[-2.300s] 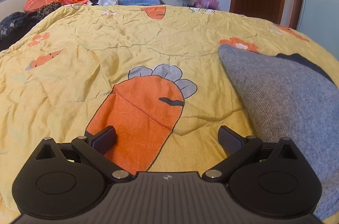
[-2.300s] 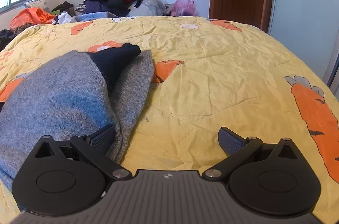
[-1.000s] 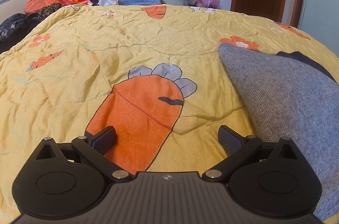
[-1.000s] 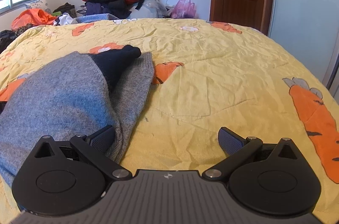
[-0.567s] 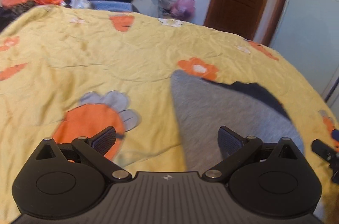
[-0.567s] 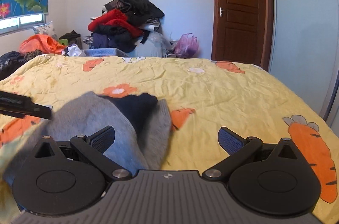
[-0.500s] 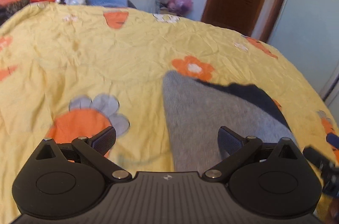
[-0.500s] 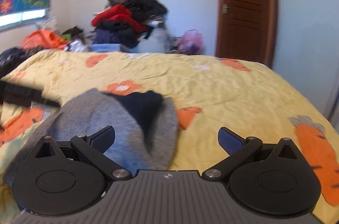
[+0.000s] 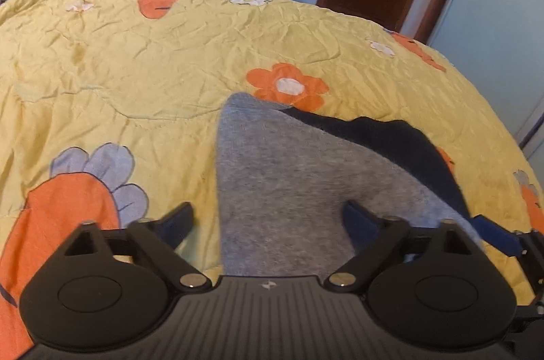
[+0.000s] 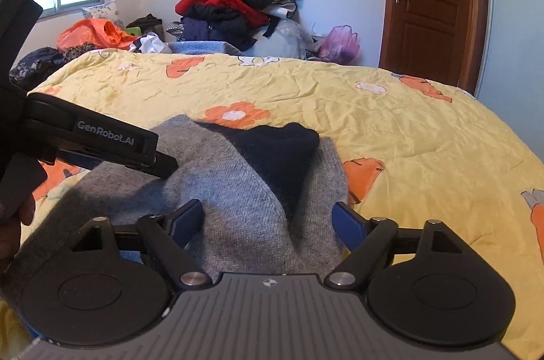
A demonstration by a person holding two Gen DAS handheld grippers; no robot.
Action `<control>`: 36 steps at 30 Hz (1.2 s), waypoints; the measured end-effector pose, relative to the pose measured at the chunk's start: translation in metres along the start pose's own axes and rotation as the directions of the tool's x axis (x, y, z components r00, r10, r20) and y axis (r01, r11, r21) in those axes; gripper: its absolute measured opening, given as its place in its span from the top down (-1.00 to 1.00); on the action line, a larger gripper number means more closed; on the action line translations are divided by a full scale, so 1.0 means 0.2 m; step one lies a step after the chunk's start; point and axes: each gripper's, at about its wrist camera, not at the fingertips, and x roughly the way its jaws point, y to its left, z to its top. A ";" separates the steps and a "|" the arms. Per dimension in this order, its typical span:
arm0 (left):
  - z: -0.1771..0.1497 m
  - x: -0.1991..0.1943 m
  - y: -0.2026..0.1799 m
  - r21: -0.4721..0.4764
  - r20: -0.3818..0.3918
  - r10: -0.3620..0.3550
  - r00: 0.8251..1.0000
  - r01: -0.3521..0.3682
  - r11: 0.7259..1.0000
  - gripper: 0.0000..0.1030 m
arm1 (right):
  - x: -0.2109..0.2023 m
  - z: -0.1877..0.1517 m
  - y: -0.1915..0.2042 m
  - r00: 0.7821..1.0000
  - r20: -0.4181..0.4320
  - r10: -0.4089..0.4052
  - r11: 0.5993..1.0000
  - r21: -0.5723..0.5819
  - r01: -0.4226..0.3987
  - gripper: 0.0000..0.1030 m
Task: Fold small clothes
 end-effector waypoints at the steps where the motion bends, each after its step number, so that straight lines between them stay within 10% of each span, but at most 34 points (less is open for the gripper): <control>1: 0.01 0.00 -0.01 -0.003 -0.008 -0.011 1.000 0.011 1.000 -0.38 | 0.00 0.00 0.00 1.000 -0.005 0.008 1.000 0.010 -0.008 -0.45; 18: -0.03 -0.15 -0.03 0.030 -0.009 -0.016 1.000 0.016 0.999 0.27 | -0.10 -0.01 0.05 0.999 -0.033 0.035 0.999 0.024 -0.034 0.17; 20: -0.06 -0.21 -0.04 0.036 0.000 0.002 1.000 -0.002 0.999 0.12 | -0.14 -0.03 0.05 0.999 -0.042 0.029 0.999 0.022 -0.029 -0.18; 22: -0.10 -0.24 -0.04 0.037 -0.029 -0.001 1.000 0.002 0.999 -0.94 | -0.17 -0.05 0.03 0.997 -0.062 0.040 0.998 0.045 -0.037 -0.99; 27: -0.28 -0.30 -0.03 0.052 -0.057 0.021 0.998 -0.018 0.998 -1.00 | -0.22 -0.18 0.05 0.993 -0.104 0.049 0.999 0.028 -0.046 -0.95; 36: -0.38 -0.34 -0.08 0.131 -0.083 -0.009 0.997 0.020 0.991 0.31 | -0.27 -0.23 0.12 0.993 -0.072 0.089 0.996 0.029 -0.087 -0.09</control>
